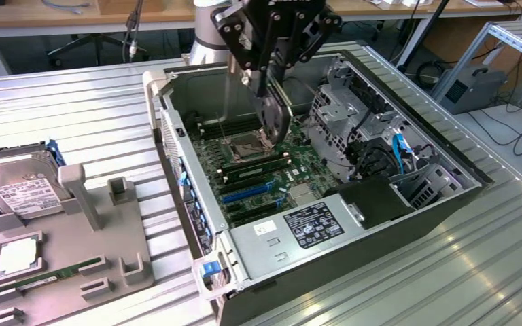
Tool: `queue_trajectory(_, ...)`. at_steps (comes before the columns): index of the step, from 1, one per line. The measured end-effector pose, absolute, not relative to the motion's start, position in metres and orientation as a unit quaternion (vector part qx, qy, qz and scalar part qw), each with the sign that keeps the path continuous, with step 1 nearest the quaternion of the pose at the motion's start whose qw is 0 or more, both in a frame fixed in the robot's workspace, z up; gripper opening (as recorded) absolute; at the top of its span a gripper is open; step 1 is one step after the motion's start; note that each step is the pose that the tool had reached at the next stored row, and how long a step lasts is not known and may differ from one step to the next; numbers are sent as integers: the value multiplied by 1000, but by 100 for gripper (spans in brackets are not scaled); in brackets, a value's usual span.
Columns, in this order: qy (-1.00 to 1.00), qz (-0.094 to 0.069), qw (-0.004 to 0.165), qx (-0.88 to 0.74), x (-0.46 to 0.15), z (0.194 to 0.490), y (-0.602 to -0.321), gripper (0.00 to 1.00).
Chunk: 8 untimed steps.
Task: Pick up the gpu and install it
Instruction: 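Pick up the gpu and move the gpu toward the slot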
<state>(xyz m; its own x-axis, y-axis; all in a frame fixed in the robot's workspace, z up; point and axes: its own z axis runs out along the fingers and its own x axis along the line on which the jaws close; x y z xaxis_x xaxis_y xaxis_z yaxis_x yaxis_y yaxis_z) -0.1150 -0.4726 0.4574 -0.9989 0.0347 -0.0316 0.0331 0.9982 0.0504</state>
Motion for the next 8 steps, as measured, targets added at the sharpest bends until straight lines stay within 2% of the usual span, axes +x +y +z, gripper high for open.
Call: queue_trajectory(8,999,26,16,17,-65,457,-473,27)
